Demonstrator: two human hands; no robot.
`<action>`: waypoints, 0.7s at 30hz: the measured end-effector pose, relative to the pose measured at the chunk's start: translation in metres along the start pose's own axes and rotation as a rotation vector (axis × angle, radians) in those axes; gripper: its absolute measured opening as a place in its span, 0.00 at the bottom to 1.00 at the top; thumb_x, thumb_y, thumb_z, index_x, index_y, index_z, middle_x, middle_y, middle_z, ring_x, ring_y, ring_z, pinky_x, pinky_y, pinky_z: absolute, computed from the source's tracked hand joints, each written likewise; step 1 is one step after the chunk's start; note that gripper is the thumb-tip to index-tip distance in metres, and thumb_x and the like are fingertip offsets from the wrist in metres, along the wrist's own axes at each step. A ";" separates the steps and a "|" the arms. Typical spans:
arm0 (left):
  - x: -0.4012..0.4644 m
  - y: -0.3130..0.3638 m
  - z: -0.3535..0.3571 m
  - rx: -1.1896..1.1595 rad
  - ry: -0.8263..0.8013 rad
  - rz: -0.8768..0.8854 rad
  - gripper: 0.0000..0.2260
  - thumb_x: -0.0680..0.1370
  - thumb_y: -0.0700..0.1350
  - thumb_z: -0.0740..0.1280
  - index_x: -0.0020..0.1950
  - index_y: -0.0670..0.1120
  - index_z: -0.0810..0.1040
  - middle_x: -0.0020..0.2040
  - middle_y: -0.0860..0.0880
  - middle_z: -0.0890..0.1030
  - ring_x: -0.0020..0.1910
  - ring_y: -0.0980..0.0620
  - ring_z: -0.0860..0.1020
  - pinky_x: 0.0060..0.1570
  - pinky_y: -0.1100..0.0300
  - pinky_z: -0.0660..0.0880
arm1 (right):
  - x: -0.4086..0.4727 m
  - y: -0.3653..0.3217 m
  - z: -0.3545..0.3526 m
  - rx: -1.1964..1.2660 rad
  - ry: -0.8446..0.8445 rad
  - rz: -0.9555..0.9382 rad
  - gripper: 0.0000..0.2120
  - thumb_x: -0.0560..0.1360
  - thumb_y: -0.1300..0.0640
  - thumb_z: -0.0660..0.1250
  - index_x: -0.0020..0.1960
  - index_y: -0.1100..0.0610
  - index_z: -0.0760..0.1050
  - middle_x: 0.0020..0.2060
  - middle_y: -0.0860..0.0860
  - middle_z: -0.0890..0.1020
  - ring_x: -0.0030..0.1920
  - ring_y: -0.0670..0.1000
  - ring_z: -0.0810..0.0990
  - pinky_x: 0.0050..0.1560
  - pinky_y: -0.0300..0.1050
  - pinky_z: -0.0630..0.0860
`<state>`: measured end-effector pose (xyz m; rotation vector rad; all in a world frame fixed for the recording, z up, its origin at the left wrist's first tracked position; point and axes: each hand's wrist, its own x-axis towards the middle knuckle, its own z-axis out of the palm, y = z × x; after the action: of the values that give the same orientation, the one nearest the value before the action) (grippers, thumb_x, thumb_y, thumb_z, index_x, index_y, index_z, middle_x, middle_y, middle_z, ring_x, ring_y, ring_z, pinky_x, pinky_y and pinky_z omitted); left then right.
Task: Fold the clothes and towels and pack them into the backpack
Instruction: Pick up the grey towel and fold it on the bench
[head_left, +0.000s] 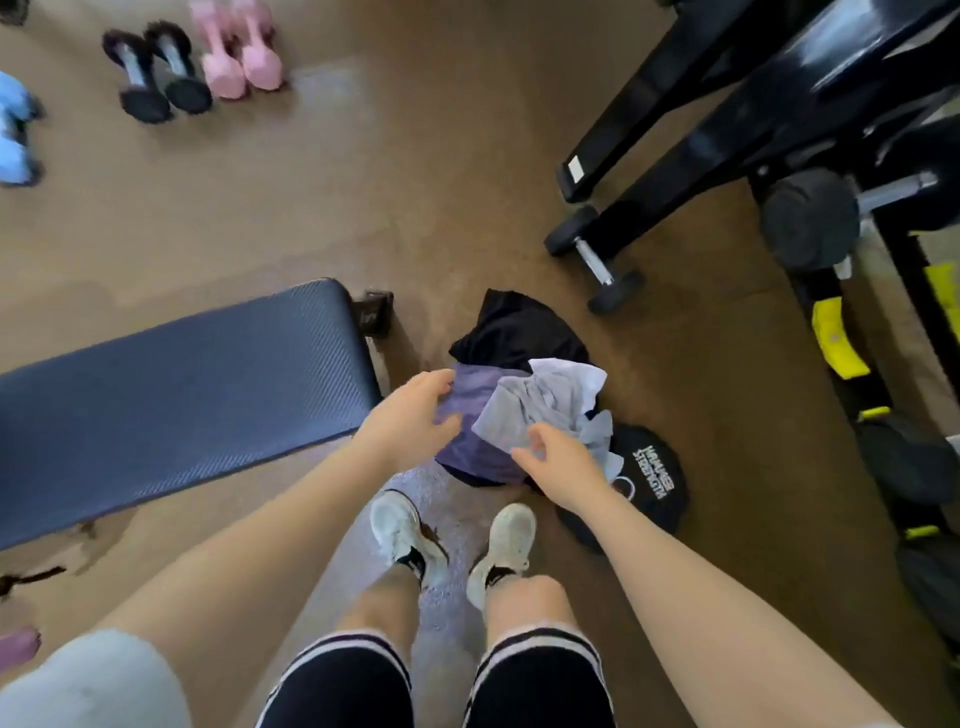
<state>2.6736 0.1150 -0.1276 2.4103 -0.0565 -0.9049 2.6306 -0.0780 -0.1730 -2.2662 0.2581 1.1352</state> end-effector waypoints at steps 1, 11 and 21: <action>0.022 -0.002 0.011 -0.015 -0.016 0.007 0.23 0.77 0.44 0.63 0.71 0.42 0.63 0.67 0.44 0.71 0.63 0.46 0.72 0.61 0.56 0.69 | 0.021 0.012 0.001 0.033 0.018 0.035 0.22 0.79 0.48 0.59 0.69 0.58 0.65 0.65 0.56 0.73 0.64 0.57 0.72 0.62 0.54 0.70; 0.247 -0.087 0.192 -0.098 -0.035 -0.045 0.22 0.78 0.41 0.60 0.72 0.45 0.62 0.66 0.47 0.72 0.61 0.48 0.73 0.51 0.62 0.66 | 0.279 0.165 0.102 -0.118 0.235 0.138 0.15 0.82 0.54 0.51 0.56 0.57 0.74 0.54 0.55 0.78 0.57 0.57 0.75 0.50 0.49 0.72; 0.278 -0.144 0.258 -0.039 -0.031 -0.036 0.20 0.78 0.41 0.61 0.70 0.44 0.66 0.66 0.45 0.73 0.59 0.43 0.74 0.52 0.57 0.68 | 0.348 0.205 0.148 -0.332 0.308 0.156 0.09 0.80 0.60 0.56 0.56 0.57 0.73 0.56 0.54 0.78 0.59 0.56 0.72 0.58 0.48 0.65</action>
<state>2.7071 0.0474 -0.5259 2.3689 -0.0068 -0.9512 2.6623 -0.1288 -0.5985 -2.7600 0.3976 0.9559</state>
